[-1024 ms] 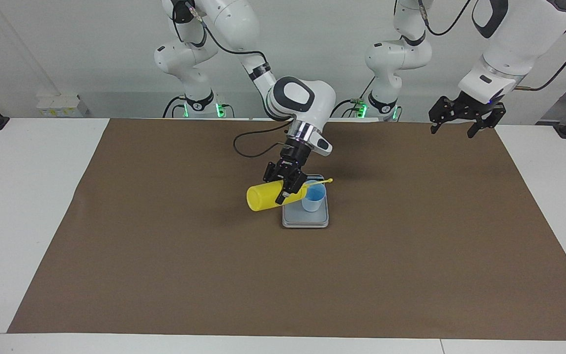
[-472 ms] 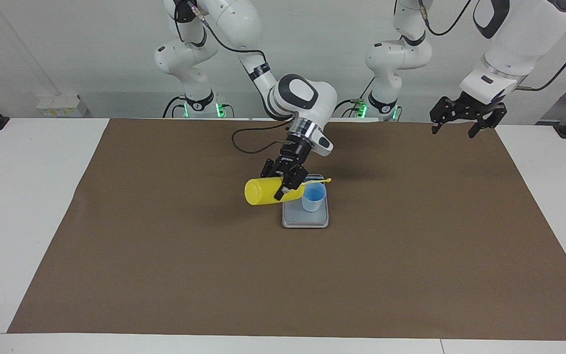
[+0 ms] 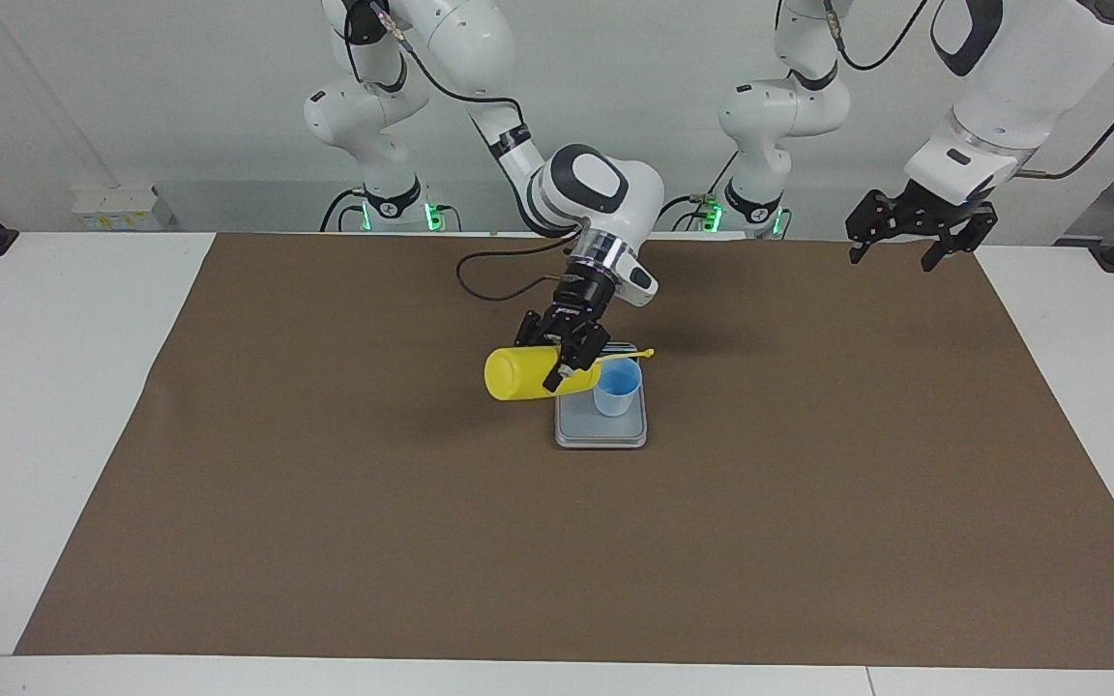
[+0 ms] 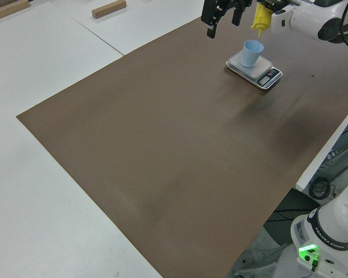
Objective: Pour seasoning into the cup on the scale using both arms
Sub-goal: 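Tilt the yellow bottle nozzle down into the blue cup to pour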
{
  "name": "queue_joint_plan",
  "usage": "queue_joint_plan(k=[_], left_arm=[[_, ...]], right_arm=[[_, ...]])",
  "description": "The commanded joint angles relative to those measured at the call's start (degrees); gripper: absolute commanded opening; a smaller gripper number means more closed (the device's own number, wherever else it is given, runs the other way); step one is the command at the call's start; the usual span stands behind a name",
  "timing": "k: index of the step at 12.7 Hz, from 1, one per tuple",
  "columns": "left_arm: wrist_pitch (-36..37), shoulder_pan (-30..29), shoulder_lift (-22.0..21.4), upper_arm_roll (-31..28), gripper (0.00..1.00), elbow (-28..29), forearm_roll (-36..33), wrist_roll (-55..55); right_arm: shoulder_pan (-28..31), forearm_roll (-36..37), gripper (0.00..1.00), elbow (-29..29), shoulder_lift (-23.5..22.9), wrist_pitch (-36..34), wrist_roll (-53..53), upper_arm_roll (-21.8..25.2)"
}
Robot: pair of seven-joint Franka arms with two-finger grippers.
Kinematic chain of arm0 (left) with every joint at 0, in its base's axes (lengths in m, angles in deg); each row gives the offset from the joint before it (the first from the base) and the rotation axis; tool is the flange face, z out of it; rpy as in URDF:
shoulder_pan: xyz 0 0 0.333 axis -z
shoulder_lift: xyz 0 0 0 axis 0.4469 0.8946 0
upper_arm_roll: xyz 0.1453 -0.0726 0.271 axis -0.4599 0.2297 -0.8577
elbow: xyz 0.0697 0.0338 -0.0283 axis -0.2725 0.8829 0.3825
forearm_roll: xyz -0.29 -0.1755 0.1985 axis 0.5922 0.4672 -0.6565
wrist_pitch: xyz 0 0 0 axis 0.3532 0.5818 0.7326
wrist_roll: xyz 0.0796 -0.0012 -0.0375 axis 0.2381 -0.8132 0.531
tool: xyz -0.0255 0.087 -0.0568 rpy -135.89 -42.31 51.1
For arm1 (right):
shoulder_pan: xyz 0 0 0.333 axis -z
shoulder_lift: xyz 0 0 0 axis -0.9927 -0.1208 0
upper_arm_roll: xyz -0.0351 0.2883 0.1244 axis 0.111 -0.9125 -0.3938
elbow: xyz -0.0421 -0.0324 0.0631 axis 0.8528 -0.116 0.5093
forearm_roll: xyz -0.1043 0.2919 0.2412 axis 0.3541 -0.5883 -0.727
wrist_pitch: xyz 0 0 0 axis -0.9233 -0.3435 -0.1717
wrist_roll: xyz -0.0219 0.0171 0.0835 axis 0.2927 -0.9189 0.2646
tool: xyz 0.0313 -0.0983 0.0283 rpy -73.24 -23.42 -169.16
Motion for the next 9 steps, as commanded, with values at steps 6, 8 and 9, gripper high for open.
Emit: queue_joint_plan(k=[6, 8, 9], left_arm=[[-0.6, -0.5, -1.9, -0.1, 1.0, 2.2, 1.0, -0.1], [-0.6, -0.5, -1.9, -0.1, 1.0, 2.2, 1.0, -0.1], [-0.6, -0.5, -1.9, -0.1, 1.0, 2.2, 1.0, -0.1]], right_arm=[[1.2, -11.2, 0.0, -1.0, 2.8, 0.2, 1.9, -0.3], [3.7, -19.3, 0.0, -1.2, 4.6, 2.4, 2.0, -0.2], [4.4, -23.0, 0.0, -1.9, 4.8, 2.4, 1.9, -0.2]])
